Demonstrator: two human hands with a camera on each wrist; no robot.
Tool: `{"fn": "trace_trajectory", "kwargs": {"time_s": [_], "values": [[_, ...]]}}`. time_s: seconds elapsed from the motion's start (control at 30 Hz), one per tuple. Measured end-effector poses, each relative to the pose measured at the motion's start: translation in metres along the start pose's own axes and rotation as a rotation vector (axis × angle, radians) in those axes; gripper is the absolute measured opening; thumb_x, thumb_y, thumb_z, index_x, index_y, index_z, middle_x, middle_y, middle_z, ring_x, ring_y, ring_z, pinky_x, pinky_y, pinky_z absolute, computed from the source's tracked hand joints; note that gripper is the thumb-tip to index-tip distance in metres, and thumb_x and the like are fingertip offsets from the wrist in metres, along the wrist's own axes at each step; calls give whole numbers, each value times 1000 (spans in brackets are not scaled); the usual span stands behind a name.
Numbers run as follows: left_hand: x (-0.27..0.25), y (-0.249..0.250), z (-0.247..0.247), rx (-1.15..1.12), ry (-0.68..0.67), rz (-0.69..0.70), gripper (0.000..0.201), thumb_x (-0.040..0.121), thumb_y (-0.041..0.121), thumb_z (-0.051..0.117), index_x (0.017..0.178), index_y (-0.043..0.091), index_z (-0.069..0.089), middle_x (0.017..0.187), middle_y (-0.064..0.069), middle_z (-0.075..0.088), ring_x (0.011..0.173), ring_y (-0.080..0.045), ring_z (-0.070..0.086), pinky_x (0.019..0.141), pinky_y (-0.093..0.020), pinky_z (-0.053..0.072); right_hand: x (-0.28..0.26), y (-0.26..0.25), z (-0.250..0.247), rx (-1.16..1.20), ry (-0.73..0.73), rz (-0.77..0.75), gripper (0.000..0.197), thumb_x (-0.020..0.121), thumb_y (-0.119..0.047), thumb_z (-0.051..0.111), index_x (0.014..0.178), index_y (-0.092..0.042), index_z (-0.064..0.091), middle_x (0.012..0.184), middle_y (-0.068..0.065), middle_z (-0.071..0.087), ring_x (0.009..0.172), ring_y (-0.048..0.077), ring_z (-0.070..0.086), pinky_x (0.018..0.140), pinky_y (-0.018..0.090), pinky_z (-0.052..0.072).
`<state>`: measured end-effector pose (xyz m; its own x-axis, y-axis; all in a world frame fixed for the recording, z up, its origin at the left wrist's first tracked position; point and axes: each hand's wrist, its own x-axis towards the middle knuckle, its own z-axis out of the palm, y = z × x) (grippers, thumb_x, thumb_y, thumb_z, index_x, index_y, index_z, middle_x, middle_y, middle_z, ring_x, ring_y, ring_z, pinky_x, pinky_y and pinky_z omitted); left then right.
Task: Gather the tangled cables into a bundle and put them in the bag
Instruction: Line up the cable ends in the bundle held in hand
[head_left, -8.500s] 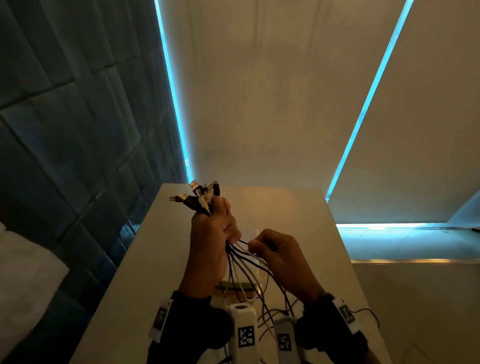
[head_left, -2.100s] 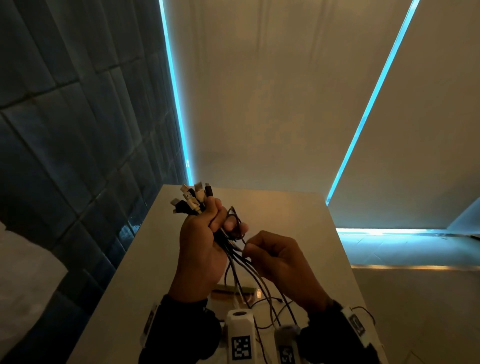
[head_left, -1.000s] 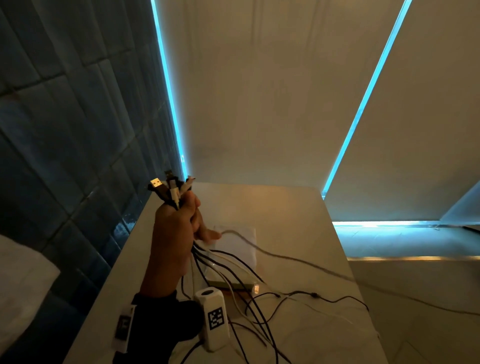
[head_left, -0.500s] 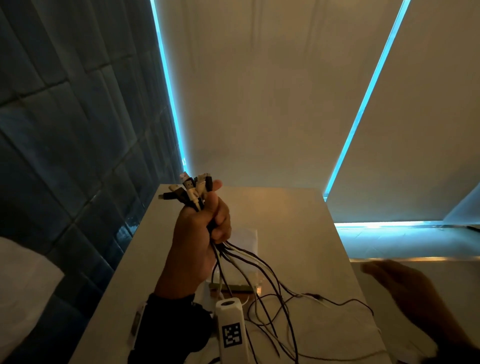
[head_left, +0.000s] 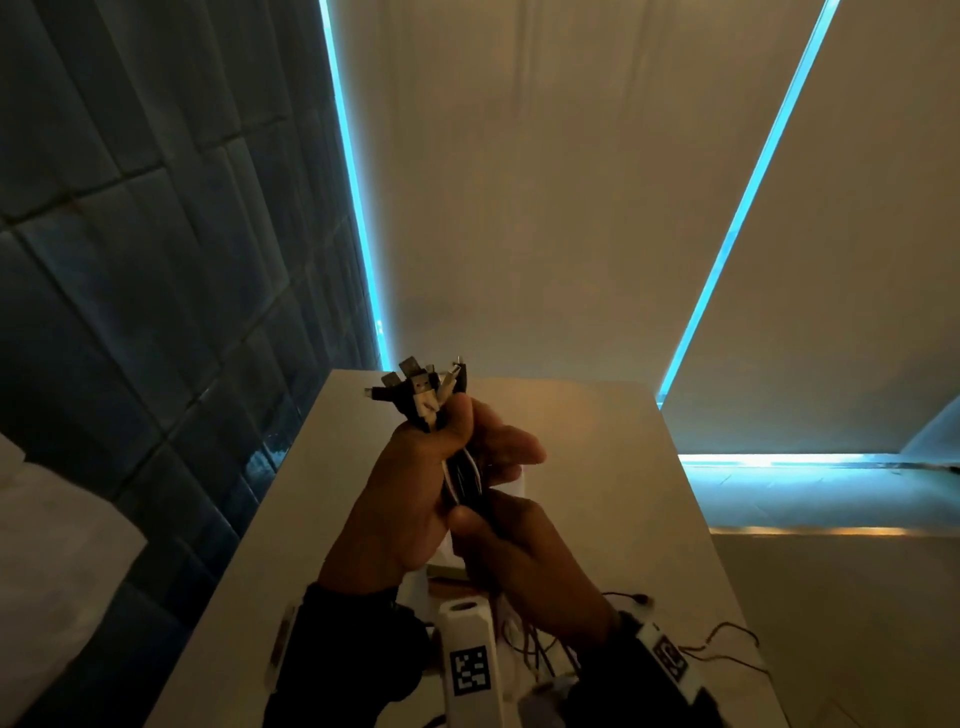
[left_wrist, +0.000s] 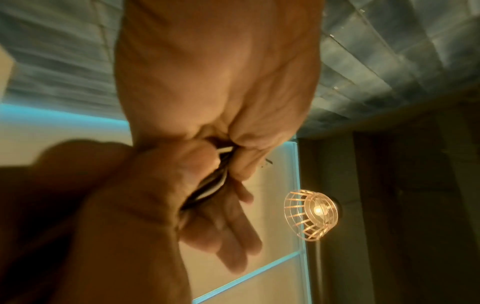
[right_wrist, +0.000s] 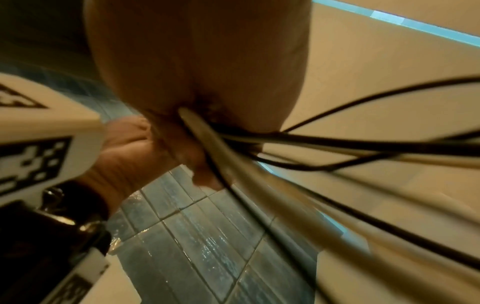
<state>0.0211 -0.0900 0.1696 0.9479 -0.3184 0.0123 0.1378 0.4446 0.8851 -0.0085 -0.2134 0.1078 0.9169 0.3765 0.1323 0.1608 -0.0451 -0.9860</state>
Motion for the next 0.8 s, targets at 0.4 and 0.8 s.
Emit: {"fn": "trace_trajectory", "kwargs": {"time_s": [0.4, 0.8], "values": [[10, 28, -29, -275, 218, 235, 32, 97, 32, 36, 67, 21, 40, 42, 9, 27, 31, -2, 20, 32, -17, 18, -63, 48, -63, -31, 13, 361, 59, 78, -74, 48, 50, -23, 44, 46, -5, 36, 37, 9, 31, 40, 20, 26], [21, -7, -27, -226, -38, 153, 25, 75, 37, 70, 72, 17, 55, 60, 1, 49, 49, -13, 50, 52, -28, 50, -103, 54, -83, 94, 144, 478, 57, 78, -71, 45, 48, -23, 37, 46, -5, 29, 38, 10, 27, 40, 20, 20]]}}
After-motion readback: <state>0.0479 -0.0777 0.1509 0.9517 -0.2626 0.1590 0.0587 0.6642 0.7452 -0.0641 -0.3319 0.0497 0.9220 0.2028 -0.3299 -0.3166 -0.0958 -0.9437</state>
